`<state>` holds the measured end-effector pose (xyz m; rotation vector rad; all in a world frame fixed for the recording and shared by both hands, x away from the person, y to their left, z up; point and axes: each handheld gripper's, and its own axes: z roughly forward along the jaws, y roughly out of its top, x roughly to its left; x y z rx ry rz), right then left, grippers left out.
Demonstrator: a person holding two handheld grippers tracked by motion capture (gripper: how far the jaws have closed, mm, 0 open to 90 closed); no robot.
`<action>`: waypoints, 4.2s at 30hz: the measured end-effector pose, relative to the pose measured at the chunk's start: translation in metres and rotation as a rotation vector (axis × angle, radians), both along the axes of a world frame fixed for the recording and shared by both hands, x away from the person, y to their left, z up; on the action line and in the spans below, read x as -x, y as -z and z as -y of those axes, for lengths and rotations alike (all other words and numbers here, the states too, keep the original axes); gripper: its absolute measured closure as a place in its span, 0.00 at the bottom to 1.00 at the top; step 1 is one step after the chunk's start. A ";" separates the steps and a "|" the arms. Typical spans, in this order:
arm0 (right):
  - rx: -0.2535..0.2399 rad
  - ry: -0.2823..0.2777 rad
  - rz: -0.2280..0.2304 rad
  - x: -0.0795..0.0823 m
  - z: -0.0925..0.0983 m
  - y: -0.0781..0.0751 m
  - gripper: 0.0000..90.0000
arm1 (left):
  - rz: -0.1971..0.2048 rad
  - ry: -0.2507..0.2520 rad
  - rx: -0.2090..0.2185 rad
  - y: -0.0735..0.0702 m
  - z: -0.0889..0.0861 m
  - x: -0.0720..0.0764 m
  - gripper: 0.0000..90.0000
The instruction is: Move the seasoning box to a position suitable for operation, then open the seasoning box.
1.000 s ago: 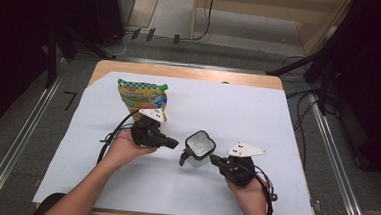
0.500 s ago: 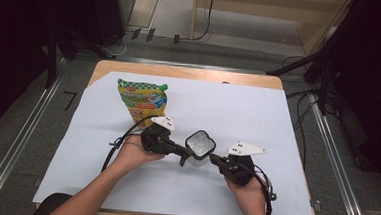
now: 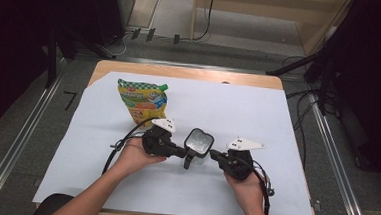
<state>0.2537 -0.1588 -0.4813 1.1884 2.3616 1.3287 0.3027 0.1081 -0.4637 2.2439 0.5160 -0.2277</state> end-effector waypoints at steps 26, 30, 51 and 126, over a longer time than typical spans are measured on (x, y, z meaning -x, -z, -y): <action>-0.015 0.047 0.007 -0.013 0.008 -0.005 1.00 | -0.013 0.059 0.014 -0.003 0.019 0.014 0.97; -0.034 0.048 0.004 -0.005 0.014 -0.011 1.00 | -0.014 0.082 -0.006 -0.008 0.010 0.014 0.92; -0.019 -0.074 -0.007 0.034 -0.009 -0.022 1.00 | 0.011 0.014 0.027 -0.013 -0.020 0.000 0.46; 0.033 0.027 -0.052 0.009 0.028 -0.008 1.00 | 0.012 -0.006 0.076 -0.014 -0.016 -0.012 0.48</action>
